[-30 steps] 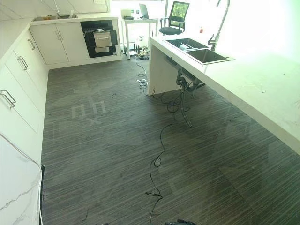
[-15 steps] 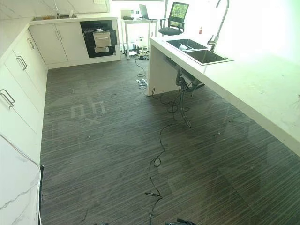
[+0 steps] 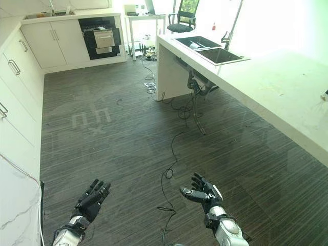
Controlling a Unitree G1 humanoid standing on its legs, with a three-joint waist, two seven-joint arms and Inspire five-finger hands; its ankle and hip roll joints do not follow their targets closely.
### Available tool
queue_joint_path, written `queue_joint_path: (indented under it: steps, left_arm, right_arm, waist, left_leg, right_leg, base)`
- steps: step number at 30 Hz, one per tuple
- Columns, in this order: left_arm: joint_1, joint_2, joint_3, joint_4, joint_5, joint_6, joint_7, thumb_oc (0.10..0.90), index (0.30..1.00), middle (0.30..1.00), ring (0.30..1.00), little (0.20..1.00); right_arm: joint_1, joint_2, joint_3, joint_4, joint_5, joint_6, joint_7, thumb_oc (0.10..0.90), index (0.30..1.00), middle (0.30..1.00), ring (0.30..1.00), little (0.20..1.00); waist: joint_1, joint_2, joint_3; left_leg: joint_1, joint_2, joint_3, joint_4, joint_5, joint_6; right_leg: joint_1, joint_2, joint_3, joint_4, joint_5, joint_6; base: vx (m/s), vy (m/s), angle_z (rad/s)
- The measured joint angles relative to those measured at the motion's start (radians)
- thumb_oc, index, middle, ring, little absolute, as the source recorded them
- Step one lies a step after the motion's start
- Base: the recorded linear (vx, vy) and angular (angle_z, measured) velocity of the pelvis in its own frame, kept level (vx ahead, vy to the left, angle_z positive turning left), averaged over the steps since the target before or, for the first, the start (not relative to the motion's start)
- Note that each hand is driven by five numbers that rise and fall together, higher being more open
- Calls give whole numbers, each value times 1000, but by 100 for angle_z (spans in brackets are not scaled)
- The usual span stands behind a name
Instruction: Place the dishes in the dishwasher.
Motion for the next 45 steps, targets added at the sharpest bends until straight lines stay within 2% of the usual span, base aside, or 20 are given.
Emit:
queue_joint_path:
  steps: [8, 12, 15, 16, 18, 19, 21, 23, 25, 30, 32, 34, 37, 38, 40, 41, 42, 43, 44, 45]
  left_arm:
    - [54, 0, -5, -54, 14, -20, 1, 800, 900, 900, 900, 900]
    - [75, 2, -6, -80, 19, -45, 0, 800, 900, 900, 900, 900]
    - [56, 9, -1, -80, 20, -59, -3, 800, 900, 900, 900, 900]
    - [63, 9, -6, -80, 22, -59, -7, 800, 900, 900, 900, 900]
    - [72, 9, -11, -83, 42, -58, -22, 800, 900, 900, 900, 900]
    - [77, -4, -17, -102, 48, -58, -22, 800, 900, 900, 900, 900]
    - [77, -22, -24, -122, 49, -58, -22, 800, 900, 900, 900, 900]
    - [84, -23, -38, -139, 50, -57, -24, 800, 900, 900, 900, 900]
    - [101, -34, -18, -137, 51, -55, -26, 800, 900, 900, 900, 900]
    - [81, -33, -3, -138, 89, -55, -21, 800, 900, 900, 900, 900]
    - [63, 7, 1, -141, 89, -56, -20, 800, 900, 900, 900, 900]
    - [26, 37, 0, -140, 104, -54, -21, 800, 900, 900, 900, 900]
    - [-37, 48, -4, -143, 129, -55, -37, 800, 900, 900, 900, 900]
    - [-47, 52, -4, -140, 133, -55, -39, 800, 900, 900, 900, 900]
    - [-54, 60, -16, -139, 158, -52, -39, 800, 900, 900, 900, 900]
    - [-24, 58, -32, -148, 159, -60, -36, 800, 900, 900, 900, 900]
    - [-14, 69, -35, -146, 159, -63, -30, 800, 900, 900, 900, 900]
    - [-13, 70, -48, -147, 159, -61, -19, 800, 900, 900, 900, 900]
    - [-10, 63, -49, -150, 159, -53, -19, 800, 900, 900, 900, 900]
    - [-6, 61, -53, -148, 159, -47, -21, 800, 900, 900, 900, 900]
  right_arm:
    - [59, -2, 2, -34, 1, -1, 34, 800, 900, 900, 900, 900]
    - [58, -23, 6, -59, 26, -27, 52, 800, 900, 900, 900, 900]
    - [52, -38, 6, -74, 40, -45, 60, 800, 900, 900, 900, 900]
    - [52, -47, 5, -75, 40, -52, 63, 800, 900, 900, 900, 900]
    - [51, -51, 1, -77, 40, -70, 61, 800, 900, 900, 900, 900]
    - [50, -58, 0, -77, 39, -72, 59, 800, 900, 900, 900, 900]
    - [44, -61, -1, -77, 39, -72, 60, 800, 900, 900, 900, 900]
    - [45, -66, -1, -77, 39, -72, 71, 800, 900, 900, 900, 900]
    - [44, -80, 0, -77, 39, -74, 88, 800, 900, 900, 900, 900]
    - [102, -123, -23, -160, 40, -74, 87, 800, 900, 900, 900, 900]
    - [102, -96, -7, -166, 40, -73, 87, 800, 900, 900, 900, 900]
    - [78, -61, 13, -168, 40, -76, 78, 800, 900, 900, 900, 900]
    - [37, -13, 39, -195, 40, -80, 73, 800, 900, 900, 900, 900]
    - [8, 6, 51, -194, 40, -79, 71, 800, 900, 900, 900, 900]
    - [-31, 47, 65, -195, 40, -80, 64, 800, 900, 900, 900, 900]
    - [-34, 38, 95, -196, 40, -85, 65, 800, 900, 900, 900, 900]
    - [-57, 41, 130, -192, 39, -91, 64, 800, 900, 900, 900, 900]
    - [-56, 36, 146, -194, 39, -94, 65, 800, 900, 900, 900, 900]
    - [-47, 27, 155, -193, 39, -91, 66, 800, 900, 900, 900, 900]
    - [-8, 12, 154, -194, 40, -90, 66, 800, 900, 900, 900, 900]
  waist:
    - [-1, 2, 2]
    - [20, -10, 47]
    - [57, -70, 119]
    - [62, -72, 123]
    - [52, -61, 131]
    - [51, -43, 144]
    - [49, -6, 162]
    - [55, 41, 177]
    - [66, 77, 185]
    - [69, 65, 157]
    - [58, 11, 100]
    - [53, -16, 76]
    - [49, -10, 73]
    - [50, 6, 76]
    - [47, 31, 86]
    - [50, 72, 71]
    - [48, 59, 68]
    - [39, 67, 68]
    - [27, 81, 73]
    - [27, 89, 75]
  left_leg:
    - [18, 12, 15, -22, 5, -11]
    - [62, 16, 35, -42, 23, -48]
    - [-39, 12, 31, 192, 87, -146]
    - [-100, 32, 34, 269, 103, -153]
    - [-134, 65, 64, 247, 97, -141]
    - [-118, 92, 94, 72, 99, -142]
    - [-133, 145, 88, -35, 102, -147]
    - [-206, 196, -12, -25, 125, -185]
    - [-279, 205, -113, 4, 143, -215]
    - [-169, 117, -32, 11, 130, -131]
    - [-119, 59, 1, -24, 190, -35]
    - [-98, 30, -3, -24, 153, -4]
    - [-56, -4, -28, -37, 116, 31]
    - [-54, -5, -28, -9, 93, 46]
    - [-68, -5, -38, 127, 43, 88]
    - [-19, 2, -36, 82, -24, 82]
    - [0, -23, -7, 54, -23, 80]
    - [25, -39, 1, 5, -15, 87]
    - [51, -45, -7, -32, -14, 77]
    - [73, -53, -13, -70, -18, 25]
  right_leg:
    - [1, 17, 17, -7, -6, -6]
    - [-1, 22, 31, 31, -36, -31]
    - [-17, -2, 64, 95, -72, -65]
    - [-16, -3, 62, 89, -70, -69]
    - [-18, 7, 46, 85, -72, -75]
    - [-13, 31, 46, 63, -66, -66]
    - [9, 76, 46, 31, -47, -60]
    - [37, 135, 57, 2, -43, -71]
    - [59, 168, 97, 1, -61, -97]
    - [179, 106, 152, 3, -148, -46]
    - [227, 47, 146, 0, -174, 15]
    - [228, 10, 86, 28, -126, 86]
    - [213, -18, 72, 109, -40, 105]
    - [167, -24, 75, 225, -2, 121]
    - [26, -64, 94, 534, 161, 125]
    - [-60, -72, 88, 643, 147, 125]
    - [-142, -104, 74, 665, 92, 108]
    - [-201, -105, 31, 582, 41, 77]
    - [-224, -75, -12, 438, 29, 78]
    - [-225, -18, -66, 186, 40, 76]
  base:
    - [68, -156, -9]
    - [61, -197, -15]
    - [66, -95, -10]
    - [143, -28, 1]
    - [192, 86, 14]
    - [264, 181, 14]
    - [314, 165, 11]
    - [418, 187, -10]
    - [389, 207, -55]
    - [370, 196, -35]
    - [355, 188, 4]
    - [331, 193, 16]
    - [269, 258, 28]
    - [209, 263, 16]
    - [230, 171, 2]
    - [278, 43, -34]
    - [306, -36, -31]
    - [395, -90, -6]
    - [422, -107, 6]
    - [425, -150, 1]
